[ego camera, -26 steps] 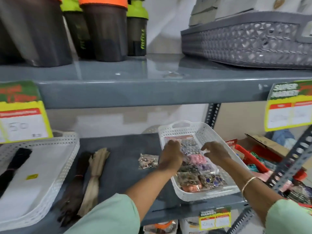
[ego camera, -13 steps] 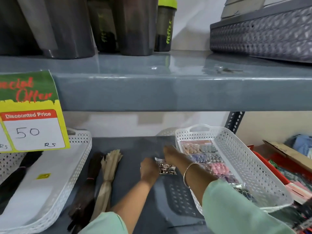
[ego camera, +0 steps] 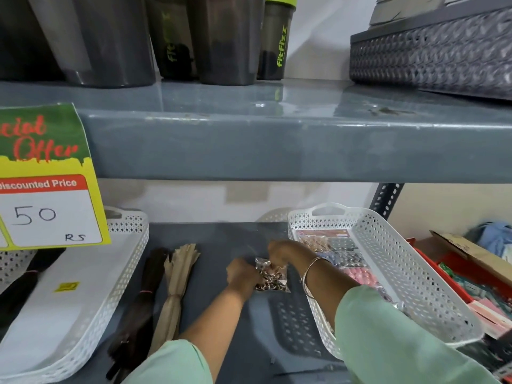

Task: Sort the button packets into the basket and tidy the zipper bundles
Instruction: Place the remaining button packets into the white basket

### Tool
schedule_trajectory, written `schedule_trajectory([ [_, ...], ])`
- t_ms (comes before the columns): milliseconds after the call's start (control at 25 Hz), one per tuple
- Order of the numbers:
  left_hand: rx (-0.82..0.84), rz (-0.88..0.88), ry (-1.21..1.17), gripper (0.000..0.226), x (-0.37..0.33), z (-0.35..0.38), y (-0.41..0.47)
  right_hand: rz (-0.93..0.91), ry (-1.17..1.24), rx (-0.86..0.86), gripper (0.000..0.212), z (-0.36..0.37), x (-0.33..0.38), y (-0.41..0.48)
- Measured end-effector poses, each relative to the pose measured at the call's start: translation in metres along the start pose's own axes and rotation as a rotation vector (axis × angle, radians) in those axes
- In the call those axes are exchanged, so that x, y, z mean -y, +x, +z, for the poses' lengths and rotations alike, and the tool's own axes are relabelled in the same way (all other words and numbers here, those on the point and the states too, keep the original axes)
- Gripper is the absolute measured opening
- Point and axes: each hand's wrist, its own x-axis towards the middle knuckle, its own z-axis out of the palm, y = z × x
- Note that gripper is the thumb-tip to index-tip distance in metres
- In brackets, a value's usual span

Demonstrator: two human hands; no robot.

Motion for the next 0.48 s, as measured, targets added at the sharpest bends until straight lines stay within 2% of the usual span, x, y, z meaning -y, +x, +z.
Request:
schedule_trajectory([
  [80,0.064,-0.075,-0.156,0.029,0.003,-0.012,0.005,-0.034,0.014,0.035,0.04,-0.007,0.002,-0.007],
  [120,0.101,-0.122,-0.235,0.015,0.003,-0.021,0.004,-0.068,0.069,0.017,0.031,-0.011,0.002,-0.013],
  [160,0.134,-0.159,-0.291,0.011,0.002,-0.03,0.002,-0.091,0.164,-0.007,0.019,-0.016,0.001,-0.019],
  [200,0.163,-0.187,-0.329,0.023,0.001,-0.04,0.001,-0.119,0.278,-0.045,0.013,-0.023,-0.001,-0.029],
  [320,0.223,-0.148,-0.409,0.028,-0.015,-0.067,-0.01,-0.162,0.446,-0.209,0.023,-0.051,-0.024,-0.066],
  [400,0.246,-0.085,-0.477,0.026,-0.034,-0.071,-0.017,-0.164,0.407,-0.258,0.028,-0.068,-0.051,-0.095],
  [480,0.285,-0.02,-0.47,0.026,-0.058,-0.056,-0.031,-0.092,0.365,-0.282,0.03,-0.075,-0.09,-0.114],
])
